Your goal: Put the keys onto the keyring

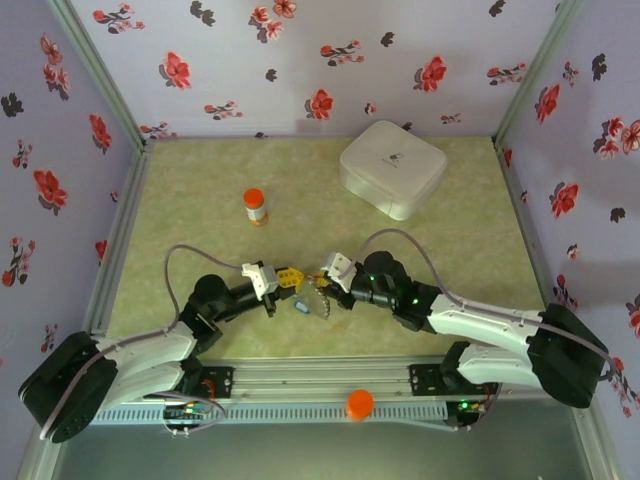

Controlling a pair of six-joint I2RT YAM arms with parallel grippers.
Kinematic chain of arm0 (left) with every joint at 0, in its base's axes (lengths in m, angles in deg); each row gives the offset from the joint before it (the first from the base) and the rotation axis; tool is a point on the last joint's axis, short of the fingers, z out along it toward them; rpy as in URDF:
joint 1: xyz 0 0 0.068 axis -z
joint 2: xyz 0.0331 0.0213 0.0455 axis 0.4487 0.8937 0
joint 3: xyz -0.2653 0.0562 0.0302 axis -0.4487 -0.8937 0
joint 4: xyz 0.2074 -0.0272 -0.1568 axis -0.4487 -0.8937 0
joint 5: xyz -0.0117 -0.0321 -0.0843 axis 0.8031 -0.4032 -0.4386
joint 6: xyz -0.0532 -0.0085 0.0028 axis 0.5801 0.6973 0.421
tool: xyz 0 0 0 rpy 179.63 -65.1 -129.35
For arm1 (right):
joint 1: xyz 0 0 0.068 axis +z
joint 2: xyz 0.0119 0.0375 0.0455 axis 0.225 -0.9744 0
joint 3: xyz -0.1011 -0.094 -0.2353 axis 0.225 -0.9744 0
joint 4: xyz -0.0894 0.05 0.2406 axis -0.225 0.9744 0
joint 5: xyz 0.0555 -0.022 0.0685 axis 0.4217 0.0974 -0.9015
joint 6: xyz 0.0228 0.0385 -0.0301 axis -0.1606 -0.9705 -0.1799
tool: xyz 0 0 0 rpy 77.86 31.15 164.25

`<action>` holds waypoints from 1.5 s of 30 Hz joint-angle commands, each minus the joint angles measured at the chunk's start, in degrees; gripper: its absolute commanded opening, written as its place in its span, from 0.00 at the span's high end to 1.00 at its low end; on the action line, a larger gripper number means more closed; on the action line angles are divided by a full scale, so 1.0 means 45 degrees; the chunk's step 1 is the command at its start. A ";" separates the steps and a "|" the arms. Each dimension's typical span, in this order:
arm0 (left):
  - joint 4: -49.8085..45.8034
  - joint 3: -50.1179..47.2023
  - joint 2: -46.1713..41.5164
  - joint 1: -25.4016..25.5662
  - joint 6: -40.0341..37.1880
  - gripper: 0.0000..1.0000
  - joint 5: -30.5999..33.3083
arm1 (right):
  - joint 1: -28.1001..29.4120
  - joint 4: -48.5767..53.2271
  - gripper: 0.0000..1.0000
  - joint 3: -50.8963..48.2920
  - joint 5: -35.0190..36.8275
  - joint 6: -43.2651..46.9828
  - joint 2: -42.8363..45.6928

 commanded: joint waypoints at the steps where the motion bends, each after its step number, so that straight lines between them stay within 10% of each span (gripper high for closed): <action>1: 0.0830 -0.0033 -0.0149 -0.0110 0.0182 1.00 0.0080 | 0.0108 -0.0529 0.72 -0.0010 -0.0367 0.0041 0.0077; 10: 0.1072 0.0073 -0.0034 -0.0147 0.0364 1.00 -0.0042 | 0.0142 -0.1970 0.69 -0.0033 -0.0978 -0.0548 -0.0972; 25: 0.1117 -0.0148 0.0180 -0.0179 0.0625 1.00 -0.0420 | 0.0135 -0.0596 1.00 0.0323 0.0407 0.0743 0.0381; 41: 0.0895 -0.0018 0.0170 -0.0381 0.0616 1.00 -0.0962 | 0.0143 0.1351 0.99 0.0923 0.0852 0.1649 0.1285; 45: 0.0984 0.0067 -0.0019 -0.0562 0.1112 1.00 -0.1430 | 0.0144 0.1355 0.76 0.0439 0.0841 0.1399 0.1246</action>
